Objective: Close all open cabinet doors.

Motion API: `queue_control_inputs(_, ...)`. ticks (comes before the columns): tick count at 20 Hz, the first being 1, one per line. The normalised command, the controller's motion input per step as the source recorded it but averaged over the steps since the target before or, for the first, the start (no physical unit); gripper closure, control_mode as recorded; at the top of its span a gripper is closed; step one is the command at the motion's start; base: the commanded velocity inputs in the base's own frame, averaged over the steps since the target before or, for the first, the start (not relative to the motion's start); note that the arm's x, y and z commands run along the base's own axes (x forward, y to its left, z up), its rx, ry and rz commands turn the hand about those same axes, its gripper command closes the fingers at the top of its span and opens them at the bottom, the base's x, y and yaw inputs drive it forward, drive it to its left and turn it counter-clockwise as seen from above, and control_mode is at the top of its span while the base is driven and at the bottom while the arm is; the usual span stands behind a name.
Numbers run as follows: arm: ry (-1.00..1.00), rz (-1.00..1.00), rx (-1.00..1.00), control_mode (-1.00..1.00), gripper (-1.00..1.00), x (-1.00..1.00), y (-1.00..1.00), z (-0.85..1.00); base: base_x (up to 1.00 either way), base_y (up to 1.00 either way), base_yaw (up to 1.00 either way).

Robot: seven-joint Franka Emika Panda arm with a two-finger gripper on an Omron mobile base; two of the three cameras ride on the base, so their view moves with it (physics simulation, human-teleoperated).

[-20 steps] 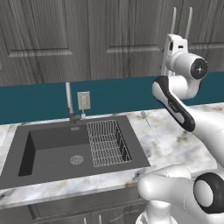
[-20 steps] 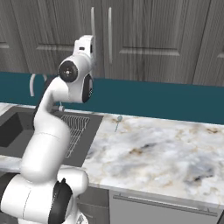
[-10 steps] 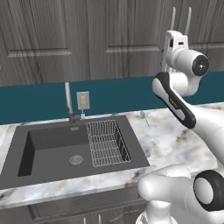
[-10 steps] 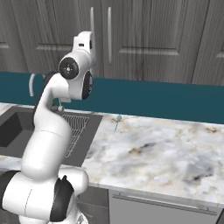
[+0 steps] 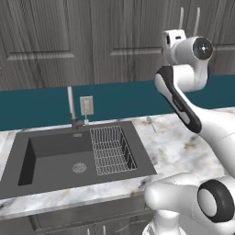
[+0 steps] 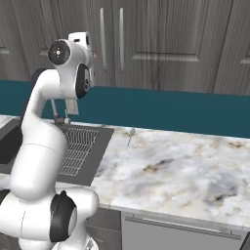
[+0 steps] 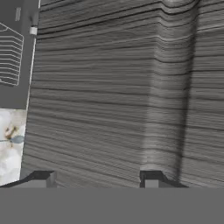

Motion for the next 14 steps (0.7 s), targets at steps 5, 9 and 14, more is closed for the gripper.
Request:
queue_control_inputs(5,0.19,0.03,-0.11,-1.0,-1.0,-0.03,0.89,-0.1,0.0,0.0,0.0)
queue_control_inputs(9,0.09,0.07,-0.02,-1.0,-1.0,-0.41,0.2,0.05,0.0,0.0,0.0)
queue_control_inputs(14,-0.01,0.08,0.03,-1.0,-1.0,-0.89,-0.22,0.13,0.0,0.0,0.0)
